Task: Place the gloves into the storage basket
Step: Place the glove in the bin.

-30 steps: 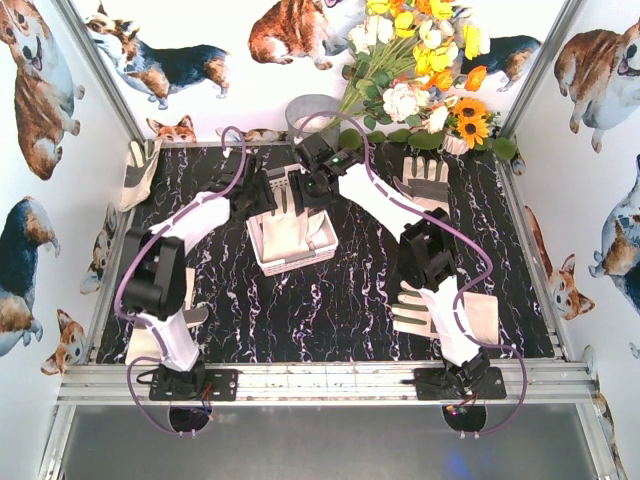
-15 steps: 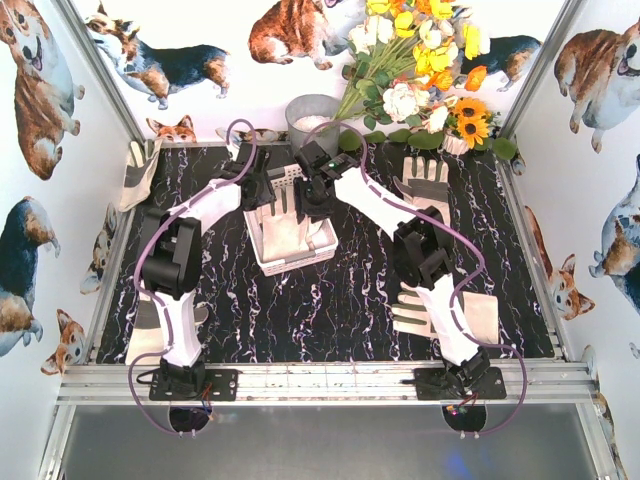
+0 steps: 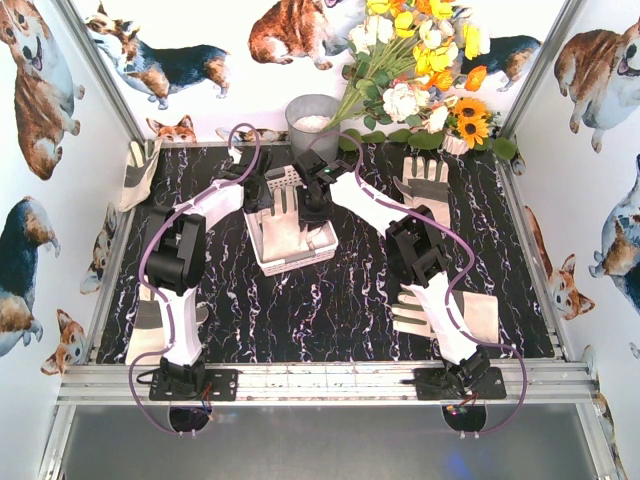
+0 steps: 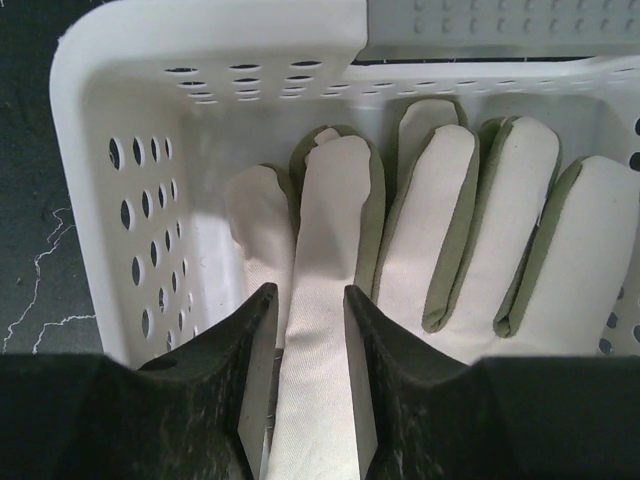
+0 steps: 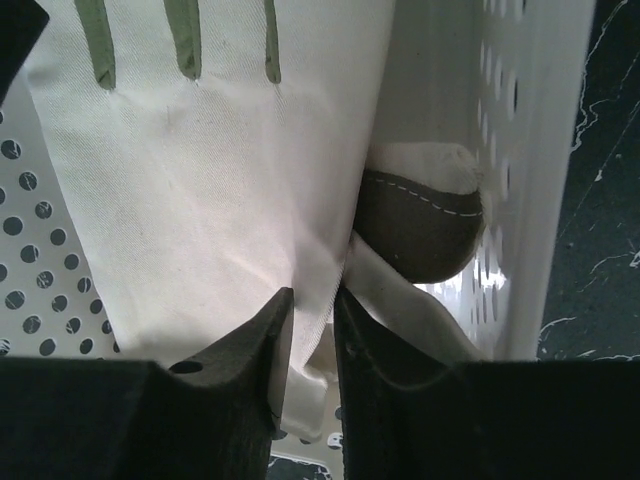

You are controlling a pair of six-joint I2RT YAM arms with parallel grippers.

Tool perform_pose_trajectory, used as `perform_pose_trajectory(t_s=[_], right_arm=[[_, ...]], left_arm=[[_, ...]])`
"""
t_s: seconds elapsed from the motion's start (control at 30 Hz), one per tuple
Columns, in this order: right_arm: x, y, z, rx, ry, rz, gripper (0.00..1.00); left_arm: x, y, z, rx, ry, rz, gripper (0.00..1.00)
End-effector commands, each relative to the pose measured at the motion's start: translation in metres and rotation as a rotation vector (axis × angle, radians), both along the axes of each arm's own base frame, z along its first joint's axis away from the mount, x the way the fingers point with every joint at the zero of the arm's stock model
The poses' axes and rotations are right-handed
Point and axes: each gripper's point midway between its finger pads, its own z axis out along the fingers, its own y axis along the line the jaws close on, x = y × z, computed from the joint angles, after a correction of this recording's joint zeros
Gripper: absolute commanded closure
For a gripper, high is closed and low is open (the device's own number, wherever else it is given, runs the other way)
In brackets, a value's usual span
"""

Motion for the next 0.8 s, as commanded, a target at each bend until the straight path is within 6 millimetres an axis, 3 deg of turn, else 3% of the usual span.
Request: perform_pose_trajectory(t_s=[0.0,0.17,0.3,0.47,0.77], right_arm=[[0.013,0.015,0.007,0.052,-0.044,-0.012,0.79],[0.014,0.016,0.005,0.054,-0.046,-0.013,0.95],[0.015,0.017,0.005,0.060,-0.046,-0.012,1.00],[0.017,0.019,0.014,0.074,-0.067,-0.001,1.00],[0.022,0.018,0.040,0.091,-0.130,0.030,1.00]], left_arm=[[0.007,0.002,-0.007,0.013,0.003,0.007,0.74],[0.007,0.003,-0.012,0.023,0.012,0.010,0.77],[0.007,0.003,-0.015,0.024,0.014,0.006,0.82],[0.008,0.002,-0.010,0.017,-0.007,0.002,1.00],[0.001,0.009,0.017,0.018,-0.071,0.017,1.00]])
